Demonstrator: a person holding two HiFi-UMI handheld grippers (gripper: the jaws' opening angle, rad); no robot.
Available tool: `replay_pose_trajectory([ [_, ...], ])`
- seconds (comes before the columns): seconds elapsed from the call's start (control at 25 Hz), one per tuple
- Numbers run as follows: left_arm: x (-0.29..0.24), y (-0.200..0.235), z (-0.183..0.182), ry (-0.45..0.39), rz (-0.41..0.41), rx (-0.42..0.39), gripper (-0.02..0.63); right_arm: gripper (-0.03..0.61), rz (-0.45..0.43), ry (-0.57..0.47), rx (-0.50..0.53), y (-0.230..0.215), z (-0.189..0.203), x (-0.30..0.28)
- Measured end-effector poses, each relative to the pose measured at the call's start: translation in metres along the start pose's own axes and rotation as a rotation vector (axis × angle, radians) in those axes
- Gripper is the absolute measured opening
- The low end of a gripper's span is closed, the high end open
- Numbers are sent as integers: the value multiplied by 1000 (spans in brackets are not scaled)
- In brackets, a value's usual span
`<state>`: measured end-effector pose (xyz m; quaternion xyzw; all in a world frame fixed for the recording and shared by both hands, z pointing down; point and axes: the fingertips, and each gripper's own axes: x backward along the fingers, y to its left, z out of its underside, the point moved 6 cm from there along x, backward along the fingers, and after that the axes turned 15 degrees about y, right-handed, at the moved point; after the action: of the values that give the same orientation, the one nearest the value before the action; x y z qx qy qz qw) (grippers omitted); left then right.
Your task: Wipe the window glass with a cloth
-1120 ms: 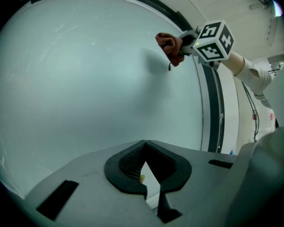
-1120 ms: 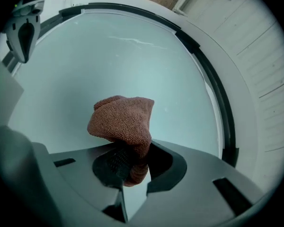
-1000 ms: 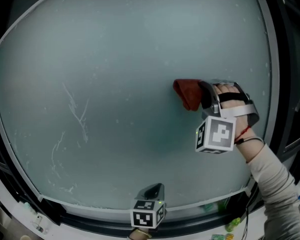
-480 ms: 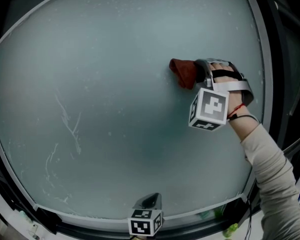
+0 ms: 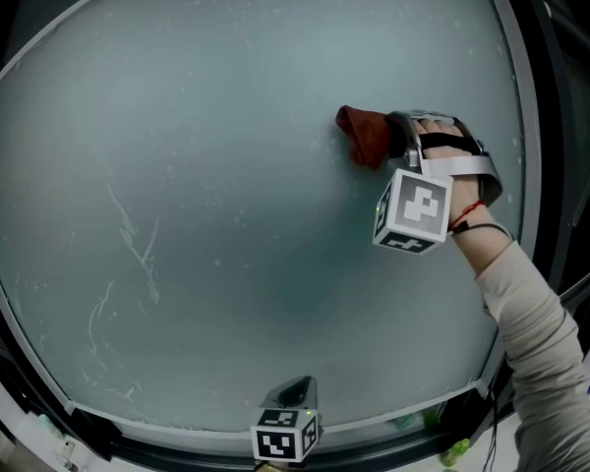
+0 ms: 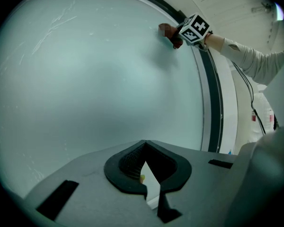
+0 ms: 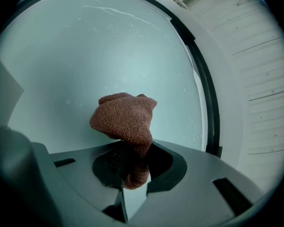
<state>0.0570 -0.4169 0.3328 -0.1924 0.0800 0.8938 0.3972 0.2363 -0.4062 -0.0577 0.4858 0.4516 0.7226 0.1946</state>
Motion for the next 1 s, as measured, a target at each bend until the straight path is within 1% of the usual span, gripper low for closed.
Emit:
replay_pose_trajectory([
  [0.44,-1,-3,5,6,7,4,5,48,-37,-14,29,43,0,25],
  [1.0,-4,-11,5,-1,25,7,5,48,-123,-34,50,97,8,53],
])
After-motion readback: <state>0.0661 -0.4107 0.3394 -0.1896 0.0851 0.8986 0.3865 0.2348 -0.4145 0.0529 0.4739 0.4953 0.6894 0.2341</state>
